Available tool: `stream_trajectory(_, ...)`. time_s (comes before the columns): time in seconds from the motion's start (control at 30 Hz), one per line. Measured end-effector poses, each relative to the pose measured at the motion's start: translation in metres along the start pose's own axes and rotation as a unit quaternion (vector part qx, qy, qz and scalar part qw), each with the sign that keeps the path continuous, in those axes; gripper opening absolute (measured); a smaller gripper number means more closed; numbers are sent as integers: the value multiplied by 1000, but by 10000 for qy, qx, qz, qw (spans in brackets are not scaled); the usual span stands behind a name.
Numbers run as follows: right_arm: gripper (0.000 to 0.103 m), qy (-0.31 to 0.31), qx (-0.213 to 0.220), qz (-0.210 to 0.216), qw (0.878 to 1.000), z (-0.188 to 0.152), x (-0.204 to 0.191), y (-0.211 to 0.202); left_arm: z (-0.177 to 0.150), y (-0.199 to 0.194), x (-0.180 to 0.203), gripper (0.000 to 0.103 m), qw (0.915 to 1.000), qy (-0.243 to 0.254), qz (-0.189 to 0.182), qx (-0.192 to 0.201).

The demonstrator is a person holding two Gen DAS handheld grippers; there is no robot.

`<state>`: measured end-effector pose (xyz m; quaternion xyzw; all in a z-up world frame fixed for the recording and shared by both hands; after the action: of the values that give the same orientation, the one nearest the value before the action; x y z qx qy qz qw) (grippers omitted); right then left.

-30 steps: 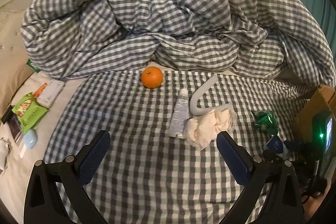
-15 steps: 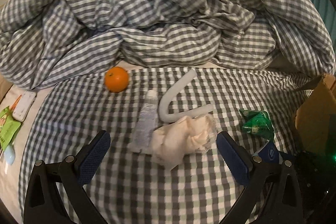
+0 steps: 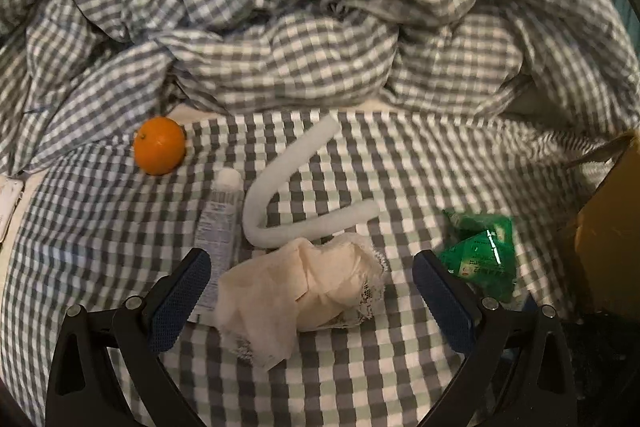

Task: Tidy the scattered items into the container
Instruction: 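Grasp the white cloth with the left gripper while the right holds the tissue pack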

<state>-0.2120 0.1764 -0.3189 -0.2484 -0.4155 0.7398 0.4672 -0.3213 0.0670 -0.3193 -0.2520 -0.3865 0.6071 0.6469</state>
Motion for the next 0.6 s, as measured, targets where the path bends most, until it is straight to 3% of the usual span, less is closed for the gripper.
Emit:
stream_trajectory(0.07, 54, 1, 14, 19, 10000, 0, 0, -1, -6, 11, -1, 101, 9998, 2, 65, -170)
stream_trajectory(0.1, 54, -6, 22, 25, 10000, 0, -1, -1, -11, 17, -1, 93, 9996, -4, 98, -275)
stream_trajectory(0.17, 54, -26, 32, 51, 10000, 1, -3, -2, -16, 23, -6, 72, 9991, -1, 225, -348)
stream_trajectory(0.2, 54, -42, 41, 67, 10000, 1, -5, -2, -19, 26, -9, 56, 9988, -1, 322, -368)
stream_trajectory(0.33, 54, -72, 55, 118, 9999, 1, -9, -1, -18, 22, -14, 22, 9989, -105, 236, -386)
stream_trajectory(0.6, 54, -160, 162, 216, 9995, 6, -23, -9, -7, -4, -17, 16, 9996, -206, 94, -151)
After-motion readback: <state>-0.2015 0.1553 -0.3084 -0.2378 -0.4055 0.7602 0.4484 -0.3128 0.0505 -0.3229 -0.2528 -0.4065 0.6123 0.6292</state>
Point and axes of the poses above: each gripper's, at about its wrist camera, not at the fingertips, and y roughly the way its jaws point, x to its right, z to its top, the point moved 9 cm from there along y, roughly the way its jaws point, and after that the axes turned 14 degrees about -y, right-handed, at the moved point
